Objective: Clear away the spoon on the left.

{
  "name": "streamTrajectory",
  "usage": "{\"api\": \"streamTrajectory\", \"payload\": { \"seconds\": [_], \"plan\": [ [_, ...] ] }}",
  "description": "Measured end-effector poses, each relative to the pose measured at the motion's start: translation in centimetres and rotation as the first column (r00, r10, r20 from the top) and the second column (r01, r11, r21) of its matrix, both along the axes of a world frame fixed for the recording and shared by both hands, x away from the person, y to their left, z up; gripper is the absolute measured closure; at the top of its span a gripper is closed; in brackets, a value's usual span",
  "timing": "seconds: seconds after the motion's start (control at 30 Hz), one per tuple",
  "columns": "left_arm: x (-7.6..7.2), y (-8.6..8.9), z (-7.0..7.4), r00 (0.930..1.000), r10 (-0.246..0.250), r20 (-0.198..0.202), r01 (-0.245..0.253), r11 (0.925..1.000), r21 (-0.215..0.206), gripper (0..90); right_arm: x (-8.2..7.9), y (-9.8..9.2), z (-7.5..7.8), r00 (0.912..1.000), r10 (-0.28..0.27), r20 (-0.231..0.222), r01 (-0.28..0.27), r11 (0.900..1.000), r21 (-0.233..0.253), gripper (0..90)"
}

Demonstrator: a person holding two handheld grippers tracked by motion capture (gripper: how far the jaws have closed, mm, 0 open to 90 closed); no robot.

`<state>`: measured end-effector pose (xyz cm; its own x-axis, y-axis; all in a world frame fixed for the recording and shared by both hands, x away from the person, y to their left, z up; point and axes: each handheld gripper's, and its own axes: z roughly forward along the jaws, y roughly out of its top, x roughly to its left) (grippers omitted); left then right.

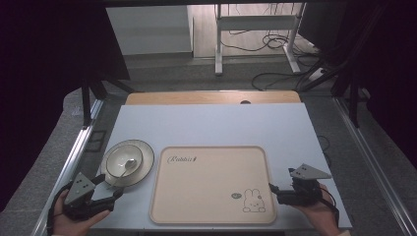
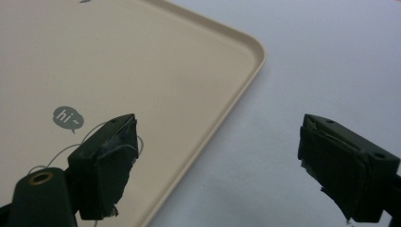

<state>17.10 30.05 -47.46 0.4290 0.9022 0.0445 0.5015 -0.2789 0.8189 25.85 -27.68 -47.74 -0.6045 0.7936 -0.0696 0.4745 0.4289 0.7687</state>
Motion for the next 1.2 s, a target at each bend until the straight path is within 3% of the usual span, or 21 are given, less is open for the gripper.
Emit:
{"api": "streamTrajectory", "payload": {
  "seconds": [0.3,0.93,1.2],
  "plan": [
    [0.2,-0.1,-0.6,0.9997,0.022,0.006,-0.022,0.9993,0.03,31.9,0.0,0.0,0.0,1.0,0.0,-0.001,0.0,1.0,-0.004,13.2],
    [0.1,-0.9,-0.7,0.9993,-0.018,0.031,0.015,0.9954,0.095,64.1,0.0,0.0,-0.1,1.0,0.002,-0.002,-0.002,1.0,-0.011,13.2],
    [0.2,-1.0,-0.7,0.9993,-0.02,0.032,0.017,0.9945,0.104,70.2,0.0,0.1,-0.2,1.0,0.006,-0.006,-0.006,1.0,-0.013,13.2]
  ]
}}
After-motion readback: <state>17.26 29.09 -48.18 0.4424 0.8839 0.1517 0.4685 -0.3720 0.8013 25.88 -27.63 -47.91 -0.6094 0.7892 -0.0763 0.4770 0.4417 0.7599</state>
